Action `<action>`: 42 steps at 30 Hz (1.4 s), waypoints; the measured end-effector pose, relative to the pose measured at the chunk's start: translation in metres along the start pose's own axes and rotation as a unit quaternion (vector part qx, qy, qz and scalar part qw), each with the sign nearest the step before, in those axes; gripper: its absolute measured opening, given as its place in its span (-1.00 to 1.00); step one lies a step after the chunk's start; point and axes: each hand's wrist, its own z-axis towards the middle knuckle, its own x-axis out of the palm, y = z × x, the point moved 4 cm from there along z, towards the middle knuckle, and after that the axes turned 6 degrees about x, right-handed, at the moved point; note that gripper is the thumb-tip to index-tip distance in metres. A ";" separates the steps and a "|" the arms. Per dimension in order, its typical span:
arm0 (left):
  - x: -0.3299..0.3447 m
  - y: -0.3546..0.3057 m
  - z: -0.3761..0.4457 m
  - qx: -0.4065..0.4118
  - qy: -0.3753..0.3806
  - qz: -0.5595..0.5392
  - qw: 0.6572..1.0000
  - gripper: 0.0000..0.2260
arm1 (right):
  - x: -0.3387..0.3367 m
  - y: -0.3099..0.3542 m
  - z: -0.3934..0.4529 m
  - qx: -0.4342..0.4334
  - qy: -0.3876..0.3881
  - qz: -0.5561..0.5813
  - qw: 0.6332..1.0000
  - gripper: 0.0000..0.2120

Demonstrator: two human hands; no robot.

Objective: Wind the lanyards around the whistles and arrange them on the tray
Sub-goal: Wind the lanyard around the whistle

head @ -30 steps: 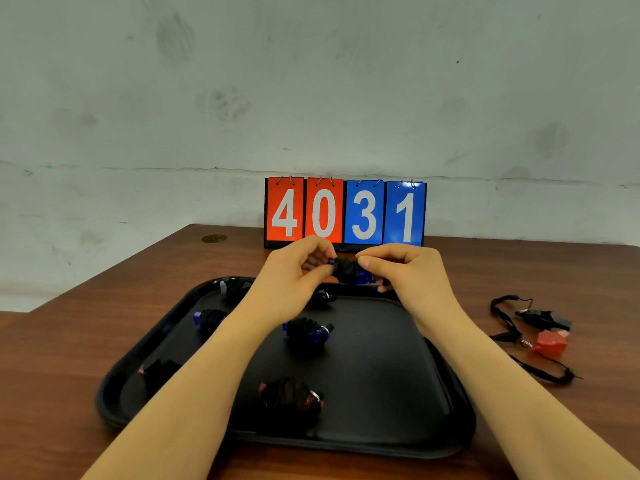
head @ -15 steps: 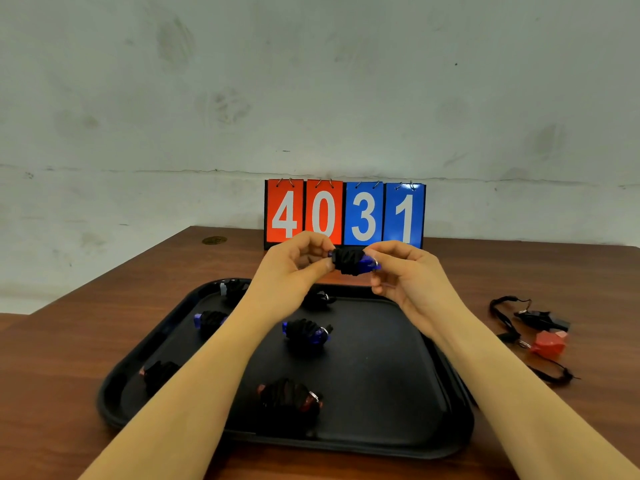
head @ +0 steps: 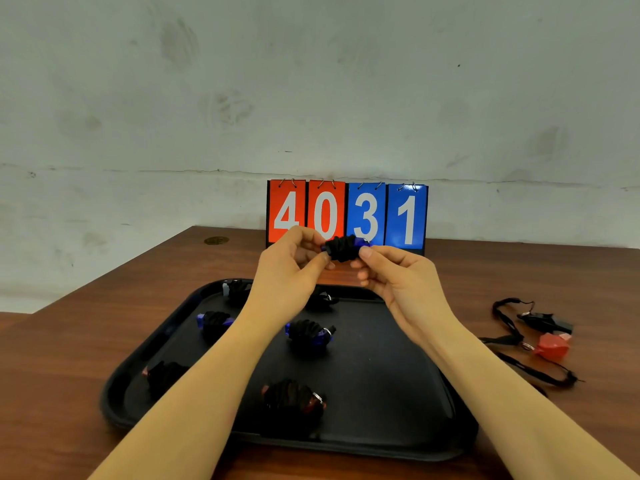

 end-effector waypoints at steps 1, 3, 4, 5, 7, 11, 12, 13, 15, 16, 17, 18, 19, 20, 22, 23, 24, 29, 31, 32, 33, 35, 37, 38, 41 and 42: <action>0.000 0.000 0.000 0.004 0.003 0.007 1.000 -0.79 | 0.000 0.000 0.000 0.001 -0.003 0.003 1.000 -0.93; 0.001 0.000 -0.001 0.005 0.011 0.021 1.000 -0.79 | 0.000 -0.001 0.000 0.005 -0.010 0.002 1.000 -0.93; 0.001 0.001 -0.002 0.001 0.017 0.017 1.000 -0.80 | -0.001 -0.001 0.001 0.006 -0.013 -0.001 1.000 -0.93; 0.002 0.001 -0.002 -0.005 0.025 0.006 1.000 -0.81 | -0.002 0.000 0.001 0.008 -0.015 -0.006 1.000 -0.93; 0.003 0.000 -0.003 -0.011 0.044 -0.019 0.999 -0.86 | -0.004 0.001 0.002 0.009 -0.015 -0.021 1.000 -0.93; 0.005 -0.004 -0.003 -0.012 0.044 -0.050 0.998 -0.89 | -0.004 0.004 0.001 0.004 -0.001 -0.064 0.998 -0.93; 0.005 -0.004 -0.003 -0.015 0.041 -0.051 0.998 -0.86 | -0.003 0.005 0.001 0.002 0.002 -0.075 0.997 -0.93; 0.005 -0.004 -0.002 -0.020 0.040 -0.057 0.997 -0.85 | -0.002 0.005 0.001 0.001 0.002 -0.083 0.997 -0.93; 0.005 -0.004 -0.002 -0.033 0.051 -0.085 0.995 -0.82 | -0.003 0.005 0.001 -0.002 -0.009 -0.097 0.995 -0.93; 0.006 -0.004 -0.002 -0.037 0.063 -0.095 0.993 -0.74 | -0.004 0.006 0.001 -0.006 -0.015 -0.106 0.994 -0.92; 0.007 -0.005 -0.002 -0.034 0.080 -0.091 0.992 -0.67 | -0.005 0.006 0.001 -0.011 -0.021 -0.116 0.993 -0.92; 0.009 -0.005 -0.003 -0.025 0.098 -0.077 0.992 -0.62 | -0.005 0.007 0.001 -0.015 -0.024 -0.125 0.992 -0.92; 0.010 -0.006 -0.004 -0.014 0.110 -0.063 0.992 -0.61 | -0.006 0.009 0.001 -0.020 -0.027 -0.131 0.991 -0.91; 0.011 -0.007 -0.004 -0.008 0.113 -0.053 0.992 -0.63 | -0.006 0.010 0.001 -0.023 -0.028 -0.135 0.990 -0.91; 0.011 -0.007 -0.004 -0.001 0.100 -0.042 0.994 -0.68 | -0.005 0.011 0.001 -0.027 -0.029 -0.135 0.990 -0.92; 0.011 -0.006 -0.004 0.003 0.093 -0.033 0.995 -0.70 | -0.005 0.011 0.001 -0.027 -0.030 -0.133 0.990 -0.92; 0.011 -0.006 -0.004 0.009 0.090 -0.020 0.996 -0.70 | -0.005 0.011 0.001 -0.027 -0.031 -0.133 0.990 -0.93; 0.012 -0.006 -0.007 0.030 0.086 0.043 0.995 -0.77 | -0.007 0.008 0.002 -0.013 -0.038 -0.130 0.991 -0.95; 0.012 -0.006 -0.007 0.041 0.087 0.070 0.993 -0.77 | -0.006 0.007 0.001 -0.013 -0.037 -0.133 0.990 -0.95; 0.012 -0.006 -0.007 0.044 0.087 0.077 0.992 -0.77 | -0.005 0.008 0.001 -0.020 -0.040 -0.144 0.989 -0.94; 0.012 -0.006 -0.007 0.046 0.086 0.081 0.992 -0.76 | -0.004 0.008 0.001 -0.032 -0.046 -0.166 0.985 -0.92; 0.013 -0.007 -0.007 0.051 0.086 0.084 0.992 -0.73 | -0.003 0.010 -0.001 -0.066 -0.062 -0.216 0.972 -0.91; 0.013 -0.008 -0.007 0.055 0.082 0.080 0.992 -0.69 | 0.000 0.012 -0.003 -0.098 -0.078 -0.248 0.961 -0.89; 0.013 -0.008 -0.007 0.055 0.081 0.079 0.992 -0.68 | 0.000 0.012 -0.004 -0.113 -0.085 -0.269 0.953 -0.87; 0.014 -0.009 -0.008 0.057 0.080 0.083 0.992 -0.70 | 0.004 0.015 -0.008 -0.151 -0.094 -0.326 0.929 -0.84; 0.014 -0.010 -0.007 0.057 0.079 0.083 0.992 -0.71 | 0.004 0.016 -0.009 -0.160 -0.095 -0.328 0.926 -0.83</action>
